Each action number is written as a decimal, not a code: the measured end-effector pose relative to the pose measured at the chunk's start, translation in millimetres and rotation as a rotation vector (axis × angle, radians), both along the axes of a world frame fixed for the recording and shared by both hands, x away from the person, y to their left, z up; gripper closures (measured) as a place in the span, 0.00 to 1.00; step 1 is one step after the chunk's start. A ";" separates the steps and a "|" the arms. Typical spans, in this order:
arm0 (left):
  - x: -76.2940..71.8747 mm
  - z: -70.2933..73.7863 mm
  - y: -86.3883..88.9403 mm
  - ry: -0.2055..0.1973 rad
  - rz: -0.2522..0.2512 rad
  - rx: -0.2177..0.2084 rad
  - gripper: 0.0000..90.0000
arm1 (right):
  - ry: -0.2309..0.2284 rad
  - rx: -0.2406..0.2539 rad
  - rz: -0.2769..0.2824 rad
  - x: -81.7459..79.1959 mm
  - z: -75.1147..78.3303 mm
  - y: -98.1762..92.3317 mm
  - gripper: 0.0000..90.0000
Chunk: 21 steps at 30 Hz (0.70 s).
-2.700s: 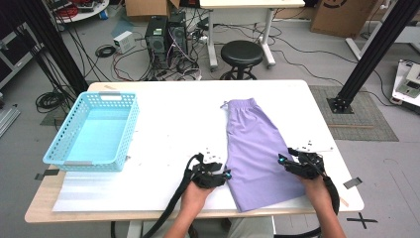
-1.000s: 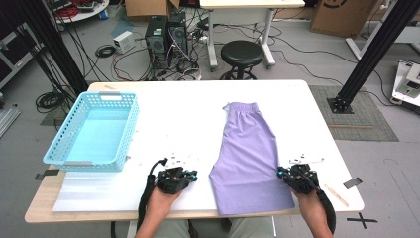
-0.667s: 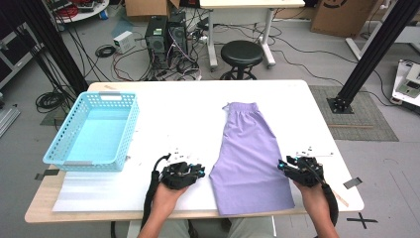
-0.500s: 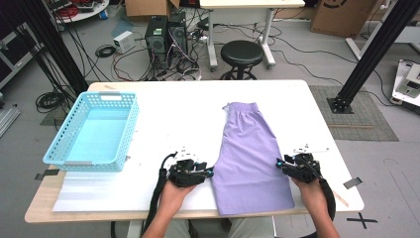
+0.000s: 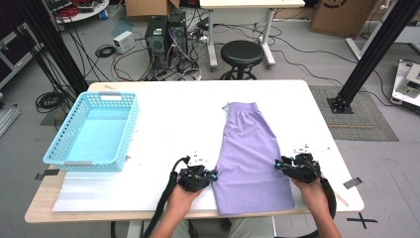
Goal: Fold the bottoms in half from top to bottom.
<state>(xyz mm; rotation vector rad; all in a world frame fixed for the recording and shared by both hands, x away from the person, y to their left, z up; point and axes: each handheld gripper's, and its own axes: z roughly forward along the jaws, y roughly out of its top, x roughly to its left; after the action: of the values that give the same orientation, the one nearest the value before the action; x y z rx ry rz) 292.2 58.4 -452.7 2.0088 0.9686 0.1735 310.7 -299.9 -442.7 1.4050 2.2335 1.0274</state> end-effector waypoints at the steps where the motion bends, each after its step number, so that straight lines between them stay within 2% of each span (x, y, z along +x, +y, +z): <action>1: 0.0 -0.1 0.0 -0.001 0.002 -0.001 0.98 | 0.000 -0.031 0.008 0.5 -1.2 2.1 0.80; 2: -0.2 0.0 0.0 -0.001 0.002 0.000 0.98 | 0.005 -0.060 0.023 1.1 -2.6 4.0 0.90; 3: -0.4 0.1 -0.1 -0.004 0.003 0.002 0.98 | -0.020 -0.091 0.020 1.1 -2.5 4.9 0.97; 4: -0.5 0.1 -0.5 -0.004 0.005 0.000 0.97 | -0.021 -0.088 0.013 2.0 -1.9 4.4 1.00; 5: -0.5 0.0 -0.7 -0.005 0.009 0.000 0.95 | -0.030 -0.098 0.000 3.6 -0.9 3.8 1.00; 7: 0.3 0.0 -0.7 0.000 0.023 -0.015 0.83 | -0.034 -0.104 -0.012 7.1 -1.7 4.0 0.99; 9: 0.5 -0.1 -1.1 0.001 0.021 -0.018 0.79 | -0.051 -0.133 -0.013 9.0 -3.6 4.8 0.99; 10: 0.0 -0.1 -1.9 -0.005 0.019 -0.014 0.77 | -0.051 -0.128 -0.017 8.9 -3.8 4.9 0.98; 11: -0.3 0.0 -2.1 -0.006 0.016 -0.013 0.76 | -0.055 -0.122 -0.020 7.9 -4.1 5.0 0.89; 13: -0.7 0.3 -2.4 -0.007 0.015 -0.008 0.75 | -0.044 -0.091 -0.036 5.8 -4.2 2.4 0.79; 17: -2.8 0.6 -5.2 -0.028 0.012 0.019 0.76 | -0.047 -0.068 -0.037 -3.3 -1.9 -5.6 0.73; 19: -3.7 0.7 -6.6 -0.041 0.019 0.043 0.82 | -0.038 -0.063 -0.023 -6.1 -2.6 -7.5 0.71; 21: -3.7 0.7 -6.6 -0.042 0.017 0.050 0.96 | -0.020 -0.062 -0.008 -8.1 -4.3 -7.1 0.71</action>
<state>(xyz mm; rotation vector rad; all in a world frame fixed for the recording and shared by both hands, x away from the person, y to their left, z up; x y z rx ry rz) 288.5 51.8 -452.0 2.0349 0.9634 0.2506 302.6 -307.0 -447.0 1.3709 2.2233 0.9573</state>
